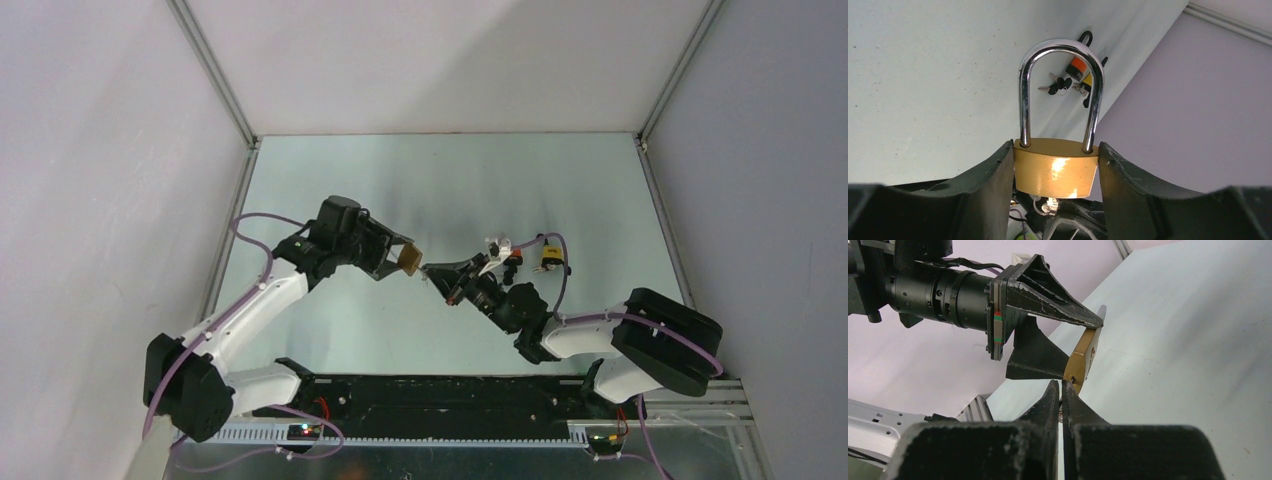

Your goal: Unlock with the key

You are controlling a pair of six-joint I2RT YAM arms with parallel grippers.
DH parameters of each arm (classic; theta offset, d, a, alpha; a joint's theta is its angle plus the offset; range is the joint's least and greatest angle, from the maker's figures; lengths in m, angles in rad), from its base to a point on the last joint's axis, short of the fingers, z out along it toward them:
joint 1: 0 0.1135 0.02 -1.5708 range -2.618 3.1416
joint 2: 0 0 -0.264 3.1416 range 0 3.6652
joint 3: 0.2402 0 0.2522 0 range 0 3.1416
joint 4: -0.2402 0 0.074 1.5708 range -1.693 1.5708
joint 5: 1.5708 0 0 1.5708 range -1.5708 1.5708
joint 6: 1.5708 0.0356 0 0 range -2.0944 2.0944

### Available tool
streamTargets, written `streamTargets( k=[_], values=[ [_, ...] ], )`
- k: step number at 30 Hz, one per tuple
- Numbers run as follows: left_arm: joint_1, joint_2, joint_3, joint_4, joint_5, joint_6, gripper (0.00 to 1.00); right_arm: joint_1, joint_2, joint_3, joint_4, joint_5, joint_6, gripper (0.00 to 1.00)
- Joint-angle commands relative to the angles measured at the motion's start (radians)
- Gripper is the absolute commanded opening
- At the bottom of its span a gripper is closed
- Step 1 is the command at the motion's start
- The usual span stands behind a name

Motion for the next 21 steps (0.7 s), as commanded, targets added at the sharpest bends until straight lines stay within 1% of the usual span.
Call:
streamTargets(
  k=[1,9,13,17,19,20,21],
  values=[
    [-0.033,-0.047,0.027,0.135,0.192,-0.079,0.00,0.020,0.009,0.013,0.035,0.006,-0.040,0.00],
    [-0.074,-0.027,0.042,0.141,0.195,-0.067,0.00,0.007,0.027,0.042,0.039,-0.004,-0.059,0.00],
    [-0.098,-0.022,0.049,0.141,0.188,-0.050,0.00,-0.019,0.020,0.053,0.029,-0.009,-0.057,0.00],
    [-0.111,-0.020,0.048,0.141,0.183,-0.047,0.00,-0.037,0.008,0.069,-0.010,-0.023,-0.061,0.00],
    [-0.109,-0.025,0.045,0.141,0.161,-0.040,0.00,-0.044,-0.014,0.071,-0.060,-0.043,-0.056,0.00],
    [-0.107,-0.029,0.044,0.141,0.142,-0.037,0.00,-0.046,-0.045,0.072,-0.087,-0.053,-0.055,0.08],
    [-0.098,-0.031,0.039,0.140,0.135,-0.030,0.00,-0.049,-0.065,0.072,-0.150,-0.057,-0.056,0.12]
  ],
)
